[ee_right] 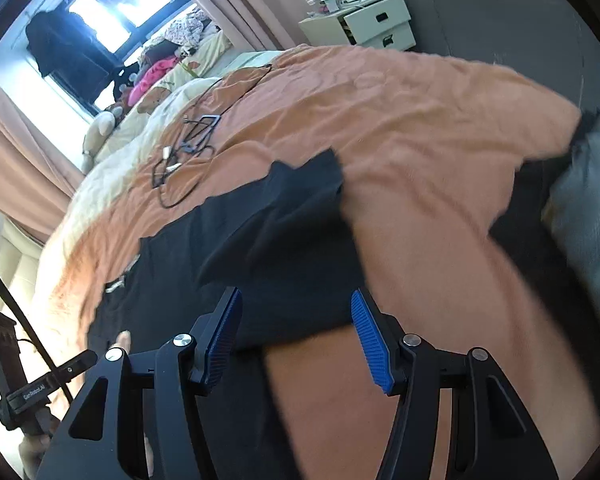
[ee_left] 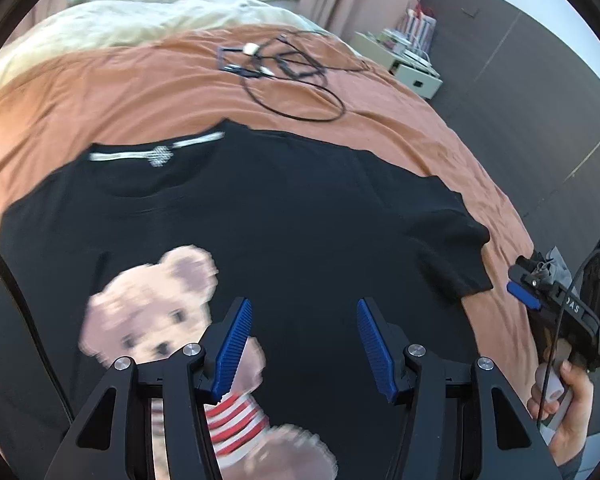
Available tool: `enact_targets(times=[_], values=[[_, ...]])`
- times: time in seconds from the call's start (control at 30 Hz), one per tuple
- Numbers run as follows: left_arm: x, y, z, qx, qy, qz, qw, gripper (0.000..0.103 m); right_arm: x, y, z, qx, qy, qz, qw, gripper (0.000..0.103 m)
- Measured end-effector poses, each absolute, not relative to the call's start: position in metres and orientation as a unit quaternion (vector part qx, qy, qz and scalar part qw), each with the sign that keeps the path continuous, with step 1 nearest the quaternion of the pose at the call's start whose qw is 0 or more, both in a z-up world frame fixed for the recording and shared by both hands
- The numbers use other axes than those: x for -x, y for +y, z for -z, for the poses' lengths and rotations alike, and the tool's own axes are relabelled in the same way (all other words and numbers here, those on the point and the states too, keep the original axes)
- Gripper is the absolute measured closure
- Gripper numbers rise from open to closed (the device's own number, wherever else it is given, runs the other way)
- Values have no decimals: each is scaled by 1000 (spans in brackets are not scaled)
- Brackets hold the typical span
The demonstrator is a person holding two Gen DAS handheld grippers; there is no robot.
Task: Fold small clothes
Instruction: 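Move the right tool to the shirt's other sleeve, then grasp the sleeve with the right tool and lift it toward the collar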
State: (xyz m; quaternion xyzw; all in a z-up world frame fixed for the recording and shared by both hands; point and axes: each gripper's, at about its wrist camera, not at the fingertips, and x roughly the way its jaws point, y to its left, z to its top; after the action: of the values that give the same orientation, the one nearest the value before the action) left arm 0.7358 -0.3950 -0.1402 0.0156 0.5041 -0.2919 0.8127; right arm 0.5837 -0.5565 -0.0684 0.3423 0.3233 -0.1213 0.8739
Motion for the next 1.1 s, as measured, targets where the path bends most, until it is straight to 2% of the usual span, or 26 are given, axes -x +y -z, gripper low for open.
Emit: enact_targets(times=[0.1, 0.17, 0.43, 0.47, 0.5, 0.53, 0.6, 0.63, 0.73, 1.1], values=[[-743, -418, 151, -21, 507, 299, 808, 47, -601, -564, 70, -327, 337, 123, 875, 48], [-749, -431, 159, -20, 510, 304, 805, 54, -610, -570, 73, -324, 344, 121, 873, 48], [-771, -474, 186, -16, 518, 326, 791, 66, -655, -588, 86, -331, 348, 94, 872, 49], [-772, -478, 188, -15, 518, 329, 790, 68, -659, -592, 88, -333, 345, 90, 873, 52], [-774, -483, 190, -14, 518, 334, 788, 69, -663, -595, 89, -335, 344, 86, 873, 61], [-775, -490, 193, -15, 518, 340, 785, 71, -666, -597, 90, -338, 344, 81, 872, 76], [-777, -503, 198, -15, 521, 347, 780, 73, -671, -602, 89, -342, 346, 79, 870, 93], [-777, -508, 201, -13, 523, 349, 777, 77, -670, -604, 89, -342, 343, 76, 871, 96], [-776, -524, 208, -14, 533, 356, 767, 79, -666, -601, 76, -337, 330, 63, 879, 100], [-777, -510, 192, 4, 536, 354, 766, 81, -663, -560, 23, -285, 313, 32, 905, 101]])
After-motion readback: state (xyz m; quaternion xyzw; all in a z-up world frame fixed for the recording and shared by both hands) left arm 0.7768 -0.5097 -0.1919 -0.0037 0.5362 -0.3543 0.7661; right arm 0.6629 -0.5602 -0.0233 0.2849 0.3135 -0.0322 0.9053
